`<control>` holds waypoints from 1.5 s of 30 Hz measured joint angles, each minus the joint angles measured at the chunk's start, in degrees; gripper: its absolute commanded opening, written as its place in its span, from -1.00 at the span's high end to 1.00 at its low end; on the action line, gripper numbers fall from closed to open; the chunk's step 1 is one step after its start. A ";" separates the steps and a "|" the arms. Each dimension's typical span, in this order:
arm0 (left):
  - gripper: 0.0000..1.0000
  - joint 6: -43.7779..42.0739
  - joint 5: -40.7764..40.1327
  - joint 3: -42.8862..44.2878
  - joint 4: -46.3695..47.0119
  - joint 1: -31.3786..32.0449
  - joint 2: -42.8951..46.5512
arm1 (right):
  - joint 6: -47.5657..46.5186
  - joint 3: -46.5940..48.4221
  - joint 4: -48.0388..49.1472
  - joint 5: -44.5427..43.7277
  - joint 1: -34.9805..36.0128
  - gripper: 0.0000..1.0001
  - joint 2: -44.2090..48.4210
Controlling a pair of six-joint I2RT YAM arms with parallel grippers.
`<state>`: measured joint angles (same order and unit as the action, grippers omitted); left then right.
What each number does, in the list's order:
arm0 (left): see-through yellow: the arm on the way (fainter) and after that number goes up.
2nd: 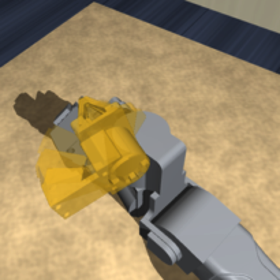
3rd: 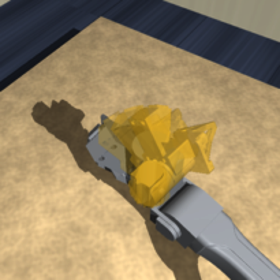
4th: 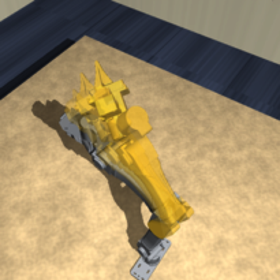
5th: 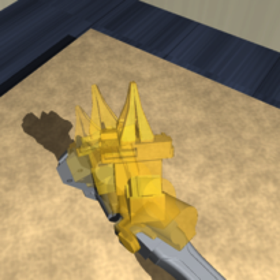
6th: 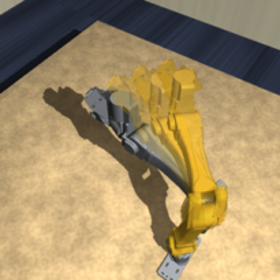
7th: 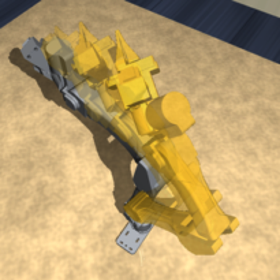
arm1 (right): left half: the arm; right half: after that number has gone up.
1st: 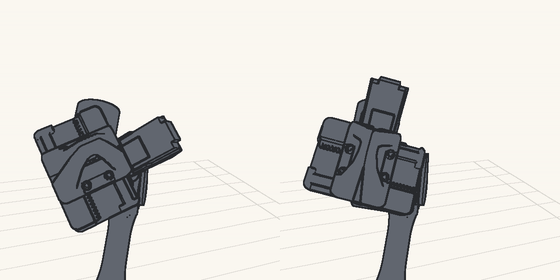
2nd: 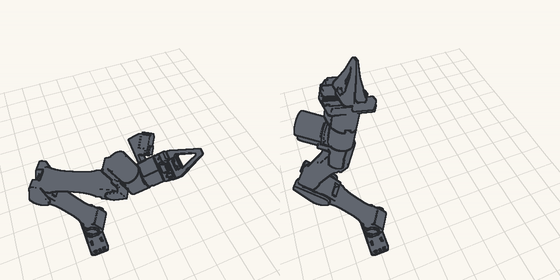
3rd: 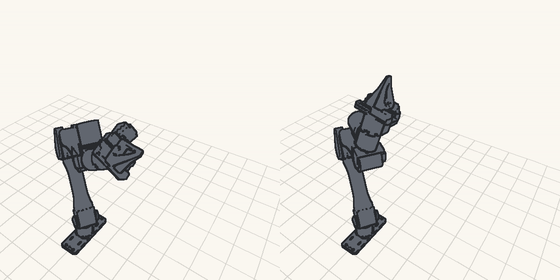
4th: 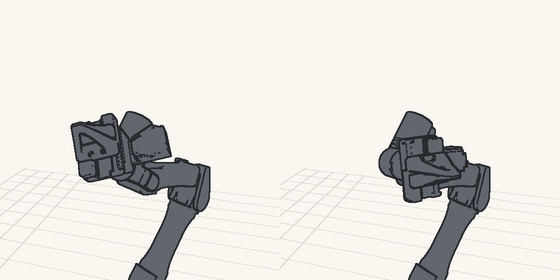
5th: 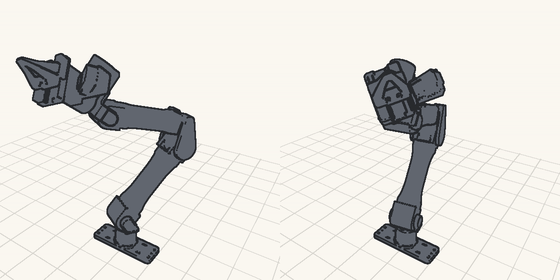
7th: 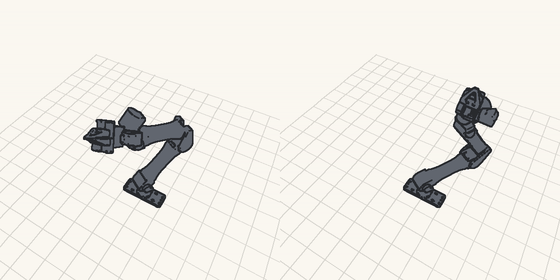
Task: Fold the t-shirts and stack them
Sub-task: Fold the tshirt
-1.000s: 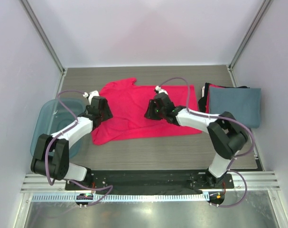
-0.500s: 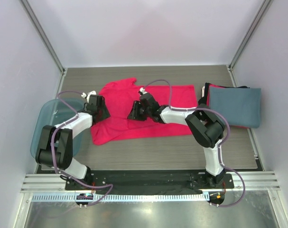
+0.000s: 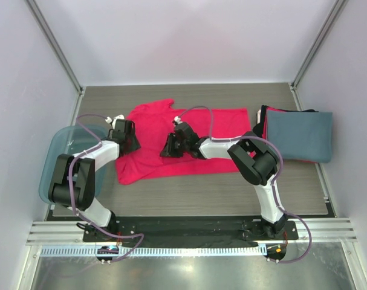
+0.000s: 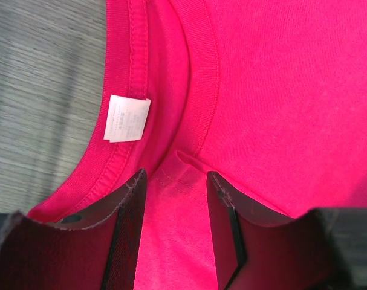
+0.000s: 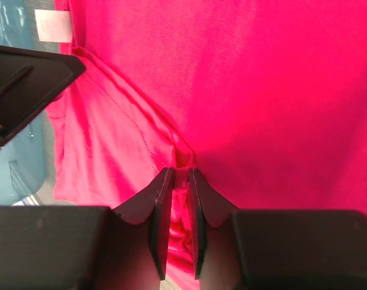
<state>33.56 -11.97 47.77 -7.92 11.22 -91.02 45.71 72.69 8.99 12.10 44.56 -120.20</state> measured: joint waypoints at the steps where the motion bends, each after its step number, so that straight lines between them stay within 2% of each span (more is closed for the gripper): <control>1: 0.08 -0.04 -0.02 0.00 0.00 0.00 -0.02 | -0.02 0.20 0.02 0.09 0.02 0.56 -0.02; 2: 0.08 -0.09 -0.04 0.00 0.00 0.00 -0.07 | -0.07 0.50 0.00 0.13 0.02 0.67 -0.09; 3: 0.08 -0.15 -0.07 0.02 0.00 0.00 -0.13 | -0.15 0.90 -0.02 0.26 0.02 0.91 -0.20; 4: 0.08 -0.24 -0.11 0.09 0.00 0.00 -0.33 | -0.28 1.18 0.02 0.33 0.02 0.98 -0.22; 8: 0.12 -0.79 -0.50 1.36 -0.04 0.00 -2.21 | -0.28 1.73 0.09 0.57 0.02 0.98 -0.22; 12: 0.42 -1.09 -0.57 2.05 -0.04 0.00 -3.48 | -0.31 1.73 0.07 0.79 0.02 0.98 -0.22; 14: 0.51 -1.16 -0.68 2.14 -0.09 0.00 -3.89 | -0.31 1.73 0.07 0.96 0.02 0.98 -0.22; 18: 1.00 -1.22 -0.87 2.25 -0.07 0.00 -4.00 | -0.31 1.73 0.11 1.16 0.02 0.98 -0.22; 24: 1.00 -1.25 -0.96 2.19 -0.15 0.00 -3.13 | -0.33 1.73 0.11 1.18 0.04 0.98 -0.22; 35: 1.00 -0.83 -1.90 -0.09 -0.48 0.02 8.55 | -0.98 0.94 -0.26 0.92 0.04 0.98 1.55; 45: 1.00 -0.85 -2.01 0.15 -0.48 0.15 8.81 | -2.29 -0.57 -0.55 -1.95 0.13 0.98 6.80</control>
<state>32.71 -13.98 47.92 -8.40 11.38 -82.21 43.42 72.12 8.45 10.15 44.69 -113.40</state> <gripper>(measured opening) 0.005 0.028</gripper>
